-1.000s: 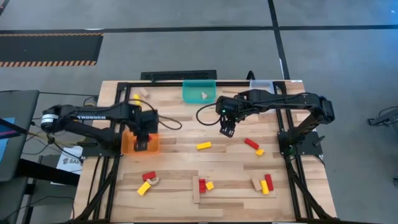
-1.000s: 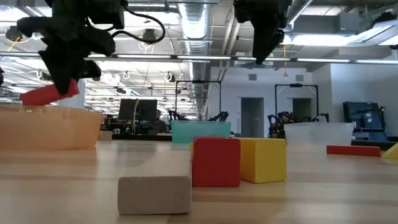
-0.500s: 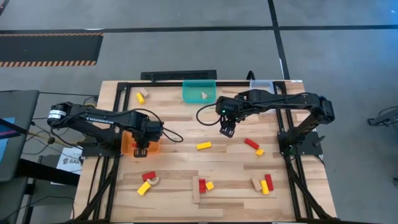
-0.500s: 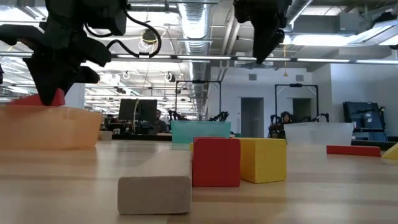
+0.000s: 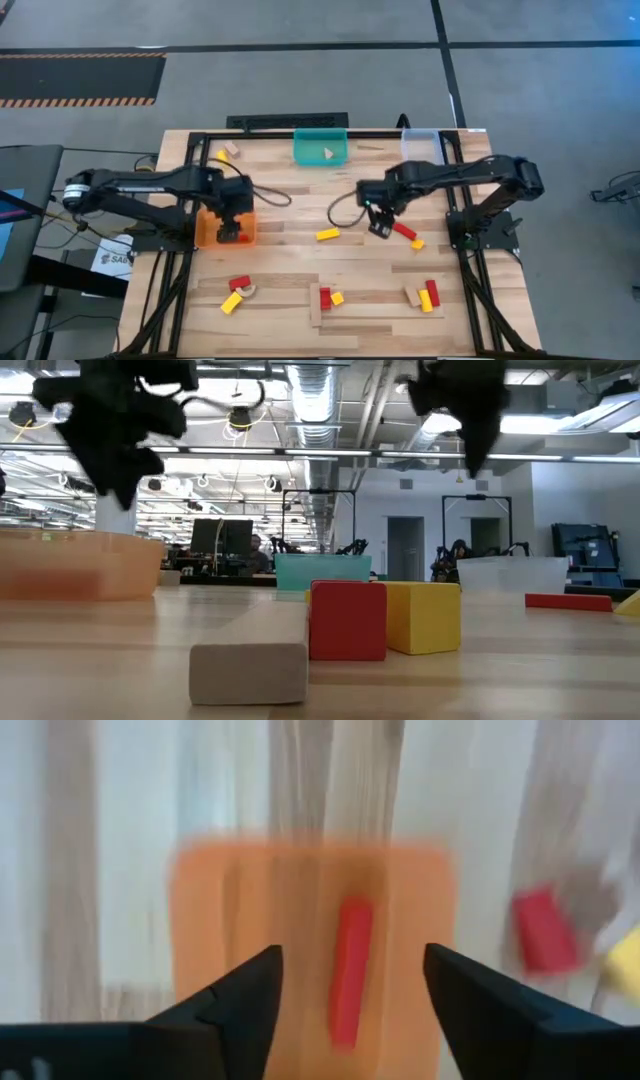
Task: Sort & place blocks by color
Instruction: Put the yellow block into the transparent white bin
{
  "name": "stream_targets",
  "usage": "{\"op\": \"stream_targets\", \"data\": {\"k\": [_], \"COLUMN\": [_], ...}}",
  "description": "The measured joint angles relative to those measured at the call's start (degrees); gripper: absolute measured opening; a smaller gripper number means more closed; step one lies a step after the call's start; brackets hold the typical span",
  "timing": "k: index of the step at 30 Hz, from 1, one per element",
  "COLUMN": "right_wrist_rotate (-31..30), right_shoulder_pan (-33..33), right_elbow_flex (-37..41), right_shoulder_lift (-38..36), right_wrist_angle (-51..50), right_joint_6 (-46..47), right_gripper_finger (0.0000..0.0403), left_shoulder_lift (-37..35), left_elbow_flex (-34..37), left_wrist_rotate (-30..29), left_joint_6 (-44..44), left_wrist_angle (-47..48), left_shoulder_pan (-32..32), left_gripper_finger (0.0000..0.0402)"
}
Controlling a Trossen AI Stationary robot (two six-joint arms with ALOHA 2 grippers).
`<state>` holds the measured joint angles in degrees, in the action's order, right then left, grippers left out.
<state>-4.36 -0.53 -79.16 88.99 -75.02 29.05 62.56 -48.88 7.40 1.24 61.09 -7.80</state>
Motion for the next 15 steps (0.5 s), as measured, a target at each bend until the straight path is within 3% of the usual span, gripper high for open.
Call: {"op": "stream_targets", "data": {"k": [8,12,15], "right_wrist_rotate": [5.25,8.89,9.45], "right_shoulder_pan": [-3.94,-5.4,-6.69], "right_elbow_flex": [15.5,23.01,27.52], "right_shoulder_lift": [-9.24,-14.66,-16.71], "right_wrist_angle": [1.13,3.97,5.28], "right_joint_6": [16.47,22.05,23.44], "right_gripper_finger": [0.0236,0.0248,0.0263], "left_shoulder_lift": [-11.95,-13.68,-13.56], "left_elbow_flex": [6.51,10.49,11.28], "left_wrist_rotate": [2.1,2.3,-0.38], "left_joint_6": [7.1,7.39,5.28], "left_wrist_angle": [-33.17,-44.36,-46.05], "left_shoulder_pan": [-5.6,-6.48,-6.47], "left_gripper_finger": [0.0296,0.0312,0.0316]}}
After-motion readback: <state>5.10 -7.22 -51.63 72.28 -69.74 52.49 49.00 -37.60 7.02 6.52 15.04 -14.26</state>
